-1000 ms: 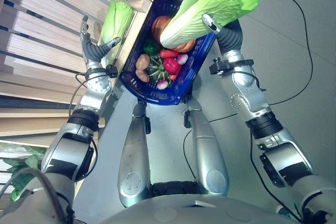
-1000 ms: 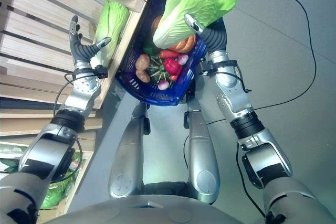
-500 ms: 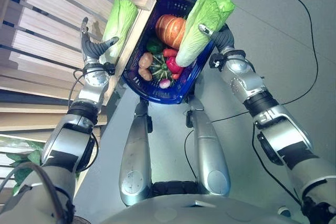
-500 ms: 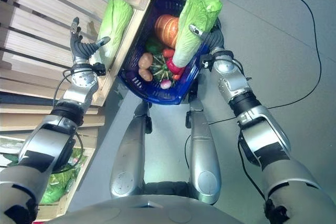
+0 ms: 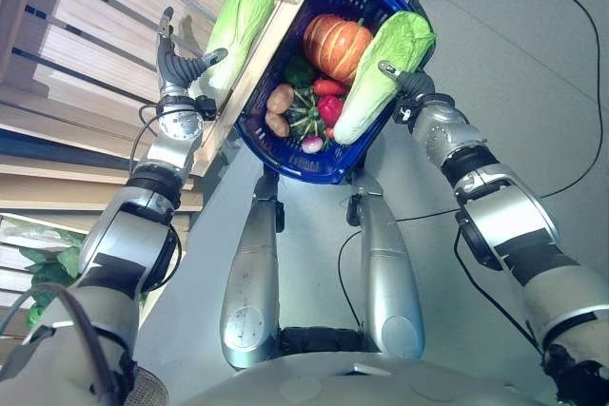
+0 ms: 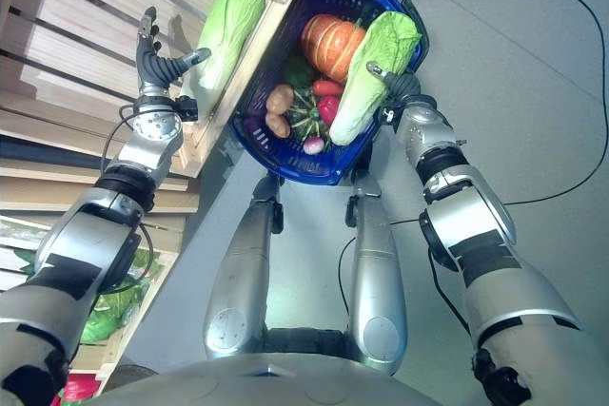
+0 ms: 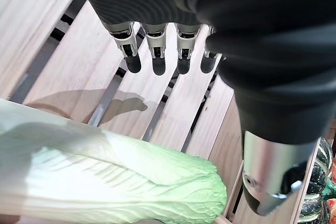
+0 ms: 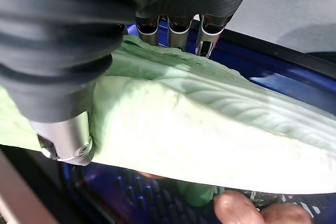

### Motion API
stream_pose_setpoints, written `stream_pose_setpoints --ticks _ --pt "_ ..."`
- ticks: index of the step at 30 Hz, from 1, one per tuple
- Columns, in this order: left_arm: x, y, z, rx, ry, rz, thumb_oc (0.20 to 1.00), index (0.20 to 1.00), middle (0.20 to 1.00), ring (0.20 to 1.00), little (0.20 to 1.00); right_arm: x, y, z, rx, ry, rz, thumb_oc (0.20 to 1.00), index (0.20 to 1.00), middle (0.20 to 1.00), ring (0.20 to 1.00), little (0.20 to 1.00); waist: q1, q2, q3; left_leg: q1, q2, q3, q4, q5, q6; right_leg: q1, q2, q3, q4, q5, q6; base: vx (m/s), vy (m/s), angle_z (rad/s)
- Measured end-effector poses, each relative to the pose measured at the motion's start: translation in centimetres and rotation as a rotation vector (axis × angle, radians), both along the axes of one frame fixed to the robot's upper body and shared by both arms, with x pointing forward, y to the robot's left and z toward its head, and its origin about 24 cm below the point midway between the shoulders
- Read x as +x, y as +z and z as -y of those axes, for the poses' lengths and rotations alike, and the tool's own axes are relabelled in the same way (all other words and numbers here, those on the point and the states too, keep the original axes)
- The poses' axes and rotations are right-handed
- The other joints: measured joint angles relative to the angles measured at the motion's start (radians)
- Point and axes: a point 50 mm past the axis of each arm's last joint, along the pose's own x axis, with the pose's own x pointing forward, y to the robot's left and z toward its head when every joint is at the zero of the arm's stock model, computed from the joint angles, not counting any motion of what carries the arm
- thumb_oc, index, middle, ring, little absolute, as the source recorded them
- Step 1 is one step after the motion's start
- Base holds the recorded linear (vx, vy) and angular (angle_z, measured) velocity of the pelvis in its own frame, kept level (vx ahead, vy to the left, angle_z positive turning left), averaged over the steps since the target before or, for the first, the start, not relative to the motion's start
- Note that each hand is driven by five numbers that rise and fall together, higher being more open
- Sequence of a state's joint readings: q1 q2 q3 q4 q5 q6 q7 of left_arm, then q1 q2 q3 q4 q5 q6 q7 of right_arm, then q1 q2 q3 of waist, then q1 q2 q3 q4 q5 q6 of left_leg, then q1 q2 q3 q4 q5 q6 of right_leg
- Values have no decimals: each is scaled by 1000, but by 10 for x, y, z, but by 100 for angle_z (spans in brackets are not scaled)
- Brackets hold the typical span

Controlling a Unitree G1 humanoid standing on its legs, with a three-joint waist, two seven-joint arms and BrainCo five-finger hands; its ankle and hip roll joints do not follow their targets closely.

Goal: Pick up fruits and vegetables into the basket

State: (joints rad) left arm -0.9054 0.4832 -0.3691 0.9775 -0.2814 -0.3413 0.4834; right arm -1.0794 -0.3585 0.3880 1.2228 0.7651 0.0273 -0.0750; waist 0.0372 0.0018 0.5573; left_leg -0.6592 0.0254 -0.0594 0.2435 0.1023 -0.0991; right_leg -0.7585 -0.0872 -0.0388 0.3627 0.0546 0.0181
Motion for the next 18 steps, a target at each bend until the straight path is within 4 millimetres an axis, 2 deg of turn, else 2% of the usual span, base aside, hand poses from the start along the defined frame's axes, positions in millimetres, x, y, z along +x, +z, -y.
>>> stream_pose_setpoints --ticks 10,11,12,13,18 --pt "0 -4 14 -4 -20 10 1000 1000 1000 1000 1000 0 -2 0 2 4 -50 200 200 200 200 200 8 13 2 -47 -9 -2 13 4 -3 -52 -8 3 25 -2 2 -2 6 1" --pt "1 -4 15 -7 -22 11 1000 1000 1000 1000 1000 0 -3 0 2 3 -57 536 536 536 536 536 8 13 2 -47 -9 -2 13 4 -3 -53 -8 3 25 -2 2 0 0 0" --pt "1 -4 17 -9 -25 11 1000 1000 1000 1000 1000 0 -4 -1 1 3 -65 702 702 702 702 702 10 13 2 -48 -9 -3 13 5 -2 -53 -8 3 25 -2 1 0 0 0" --pt "1 -4 17 -9 -25 11 1000 1000 1000 1000 1000 0 -4 -1 -3 4 -73 1000 1000 1000 1000 1000 10 13 2 -48 -9 -3 13 7 2 -53 -8 3 25 -2 1 0 0 0" --pt "1 -2 18 -11 -25 20 1000 1000 1000 1000 1000 -2 -10 2 -33 0 -136 1000 1000 1000 1000 1000 11 13 2 -48 -9 -3 13 9 4 -54 -8 3 25 -2 1 0 0 0"
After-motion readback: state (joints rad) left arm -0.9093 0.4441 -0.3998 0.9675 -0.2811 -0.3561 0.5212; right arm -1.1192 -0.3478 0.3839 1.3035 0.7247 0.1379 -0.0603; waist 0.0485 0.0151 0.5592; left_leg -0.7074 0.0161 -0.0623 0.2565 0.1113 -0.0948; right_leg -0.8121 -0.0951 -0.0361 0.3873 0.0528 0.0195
